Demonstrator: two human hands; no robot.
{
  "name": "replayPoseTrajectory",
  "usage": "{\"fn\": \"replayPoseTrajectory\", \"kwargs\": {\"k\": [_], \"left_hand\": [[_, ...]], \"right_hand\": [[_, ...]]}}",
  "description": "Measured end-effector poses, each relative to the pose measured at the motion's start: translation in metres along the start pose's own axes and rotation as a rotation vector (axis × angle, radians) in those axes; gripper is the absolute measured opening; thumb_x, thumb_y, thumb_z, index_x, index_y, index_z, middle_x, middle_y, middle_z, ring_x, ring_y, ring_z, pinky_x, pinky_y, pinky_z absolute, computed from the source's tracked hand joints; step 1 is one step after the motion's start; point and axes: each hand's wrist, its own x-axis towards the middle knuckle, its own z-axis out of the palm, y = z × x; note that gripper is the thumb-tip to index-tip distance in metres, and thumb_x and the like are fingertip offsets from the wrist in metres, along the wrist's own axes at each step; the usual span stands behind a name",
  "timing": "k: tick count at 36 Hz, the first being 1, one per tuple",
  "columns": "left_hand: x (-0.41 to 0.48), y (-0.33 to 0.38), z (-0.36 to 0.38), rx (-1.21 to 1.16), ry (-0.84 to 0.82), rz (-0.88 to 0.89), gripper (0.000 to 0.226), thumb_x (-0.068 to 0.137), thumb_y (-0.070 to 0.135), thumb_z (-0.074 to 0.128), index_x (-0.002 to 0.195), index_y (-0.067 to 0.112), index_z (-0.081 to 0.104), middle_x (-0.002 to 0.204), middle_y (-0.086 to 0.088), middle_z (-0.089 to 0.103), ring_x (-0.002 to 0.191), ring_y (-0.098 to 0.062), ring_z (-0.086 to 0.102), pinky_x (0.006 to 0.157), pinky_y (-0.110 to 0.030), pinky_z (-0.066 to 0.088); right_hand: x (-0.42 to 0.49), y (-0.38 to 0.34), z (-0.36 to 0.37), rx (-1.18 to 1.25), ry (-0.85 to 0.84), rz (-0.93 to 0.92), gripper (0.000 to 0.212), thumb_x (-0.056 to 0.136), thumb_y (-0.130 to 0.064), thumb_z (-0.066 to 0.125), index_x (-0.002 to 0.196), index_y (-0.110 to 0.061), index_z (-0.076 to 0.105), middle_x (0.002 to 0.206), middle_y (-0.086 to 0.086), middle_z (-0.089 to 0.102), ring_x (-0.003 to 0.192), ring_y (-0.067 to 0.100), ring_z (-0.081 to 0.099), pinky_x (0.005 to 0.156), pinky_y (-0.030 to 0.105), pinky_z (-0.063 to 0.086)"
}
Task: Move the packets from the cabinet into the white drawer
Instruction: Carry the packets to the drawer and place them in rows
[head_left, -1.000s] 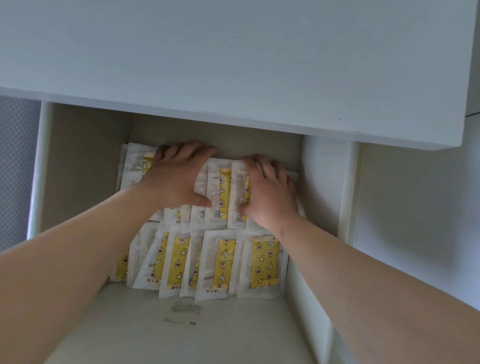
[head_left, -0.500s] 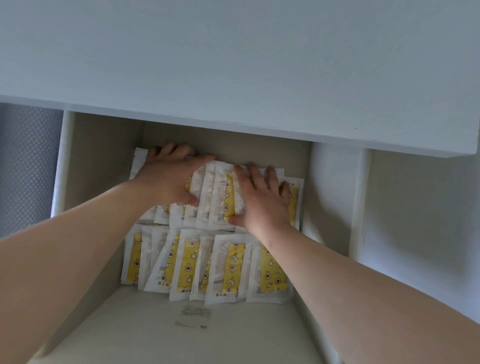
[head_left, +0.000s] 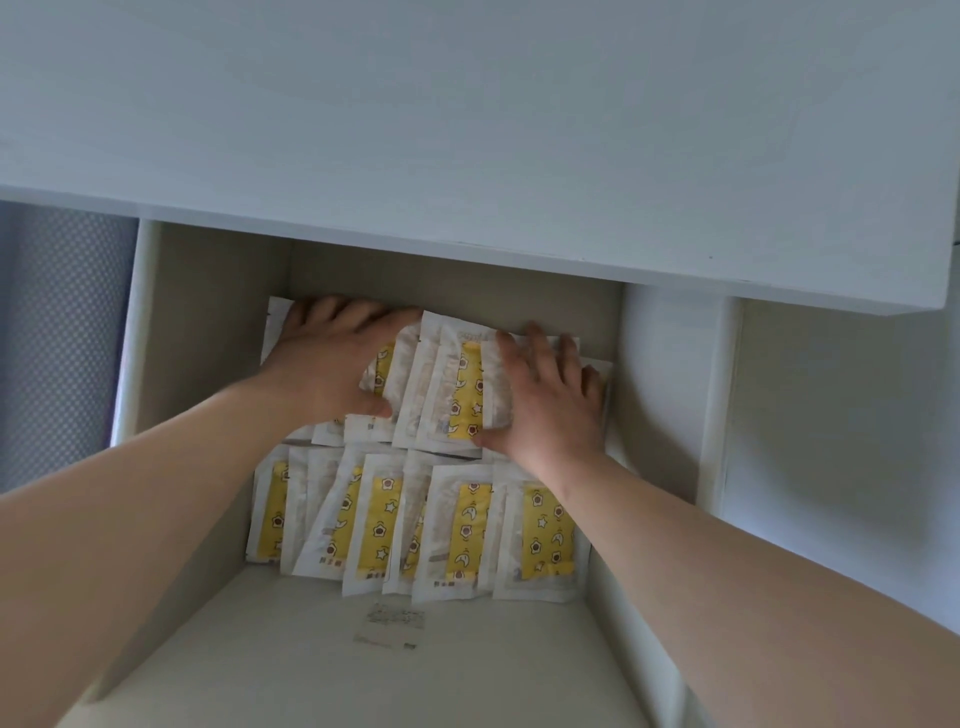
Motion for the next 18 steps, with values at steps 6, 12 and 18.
{"fn": "replayPoseTrajectory", "kwargs": {"k": [6,12,18], "left_hand": [[-0.003,-0.011,0.006,0.018,-0.035,0.006,0.123,0.065,0.056,0.076,0.148,0.036,-0.013,0.154,0.008,-0.006,0.143,-0.022,-0.011,0.115,-0.049,0.001],[-0.007,-0.018,0.01,0.053,-0.075,0.005,0.113,0.075,0.056,0.067,0.144,0.041,-0.021,0.157,0.01,-0.014,0.144,-0.023,-0.017,0.114,-0.052,-0.005],[-0.01,-0.016,0.008,0.02,-0.083,-0.016,0.109,0.079,0.049,0.067,0.144,0.041,-0.021,0.156,0.011,-0.019,0.144,-0.022,-0.019,0.115,-0.051,-0.003]], "right_hand": [[-0.001,-0.009,0.002,-0.005,-0.012,-0.044,0.102,0.078,-0.055,0.065,0.149,-0.035,-0.005,0.157,-0.003,-0.016,0.144,0.031,-0.015,0.112,0.058,-0.002],[0.002,-0.014,0.007,0.012,-0.033,-0.037,0.101,0.079,-0.049,0.067,0.149,-0.037,-0.006,0.157,-0.004,-0.016,0.144,0.032,-0.017,0.111,0.061,-0.004],[0.0,-0.016,0.005,0.025,-0.04,-0.028,0.102,0.079,-0.047,0.067,0.149,-0.036,-0.006,0.157,-0.003,-0.017,0.144,0.032,-0.017,0.112,0.059,-0.005]]}}
